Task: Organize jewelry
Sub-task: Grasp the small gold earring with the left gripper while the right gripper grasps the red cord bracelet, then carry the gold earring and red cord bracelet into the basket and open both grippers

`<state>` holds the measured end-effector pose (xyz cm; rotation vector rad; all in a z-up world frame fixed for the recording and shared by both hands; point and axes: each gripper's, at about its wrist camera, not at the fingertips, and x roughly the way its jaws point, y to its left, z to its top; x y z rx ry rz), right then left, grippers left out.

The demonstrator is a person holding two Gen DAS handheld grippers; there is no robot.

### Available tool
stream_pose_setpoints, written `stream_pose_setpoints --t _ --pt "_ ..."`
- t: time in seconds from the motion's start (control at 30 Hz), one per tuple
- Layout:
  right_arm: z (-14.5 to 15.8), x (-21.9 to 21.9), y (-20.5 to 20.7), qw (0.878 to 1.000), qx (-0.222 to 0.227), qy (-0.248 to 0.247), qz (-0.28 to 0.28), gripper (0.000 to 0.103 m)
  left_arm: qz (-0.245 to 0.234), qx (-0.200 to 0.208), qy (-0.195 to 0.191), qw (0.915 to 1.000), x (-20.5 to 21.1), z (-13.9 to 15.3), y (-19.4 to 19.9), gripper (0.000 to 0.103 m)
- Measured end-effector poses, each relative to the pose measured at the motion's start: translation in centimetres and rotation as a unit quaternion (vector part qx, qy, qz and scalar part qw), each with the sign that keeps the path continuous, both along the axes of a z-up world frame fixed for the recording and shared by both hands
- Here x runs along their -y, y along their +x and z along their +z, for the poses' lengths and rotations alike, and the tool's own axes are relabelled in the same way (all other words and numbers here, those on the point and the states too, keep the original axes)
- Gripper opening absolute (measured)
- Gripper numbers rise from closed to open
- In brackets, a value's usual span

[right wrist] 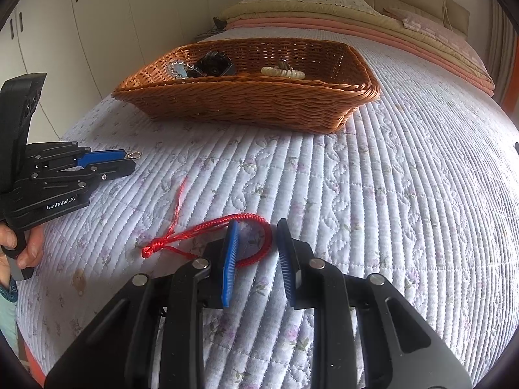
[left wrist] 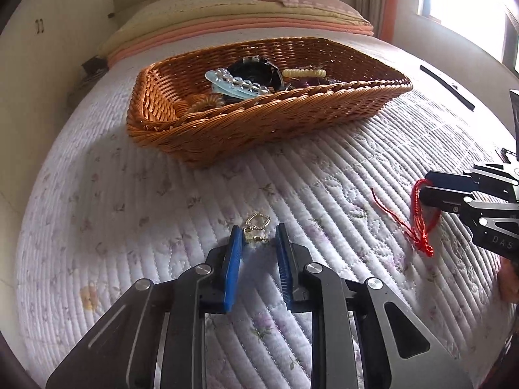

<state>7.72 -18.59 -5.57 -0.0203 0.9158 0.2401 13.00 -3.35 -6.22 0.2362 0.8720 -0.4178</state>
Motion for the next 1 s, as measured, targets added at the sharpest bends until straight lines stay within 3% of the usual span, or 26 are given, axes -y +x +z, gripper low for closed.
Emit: stream_pose_setpoints --t 0.07,0.1,0.17,0.53,0.7,0.87,1.0 --pt "0.0 -0.2 -0.1 1.000 0.003 -0.009 -0.001 0.022 -0.001 0.004 0.011 0.9999 0.4 -0.1 0.0 0.020" --pt "0.1 -0.4 -0.2 1.000 0.007 -0.015 -0.001 0.017 -0.002 0.007 0.015 0.9999 0.5 -0.1 -0.1 0.013" --pt "0.2 -0.7 -0.5 1.000 0.015 -0.019 0.002 0.004 -0.002 0.013 0.016 0.9998 0.6 -0.1 -0.2 0.012" --pt "2.0 0.2 -1.6 0.998 0.056 0.002 -0.014 0.004 0.006 0.045 -0.022 0.9987 -0.3 1.7 -1.5 0.012" --pt "3.5 0.7 -2.1 0.997 0.075 0.020 -0.022 0.004 0.001 0.067 -0.072 0.9952 -0.8 3.5 -3.1 0.012" --pt "6.6 1.0 -3.1 0.993 0.111 0.023 -0.034 0.004 0.000 0.093 -0.095 0.9912 -0.7 5.7 -4.1 0.012" --pt "10.5 1.3 -3.2 0.987 0.154 0.025 -0.042 0.004 0.005 0.130 -0.126 0.9834 -0.7 9.1 -4.3 0.012"
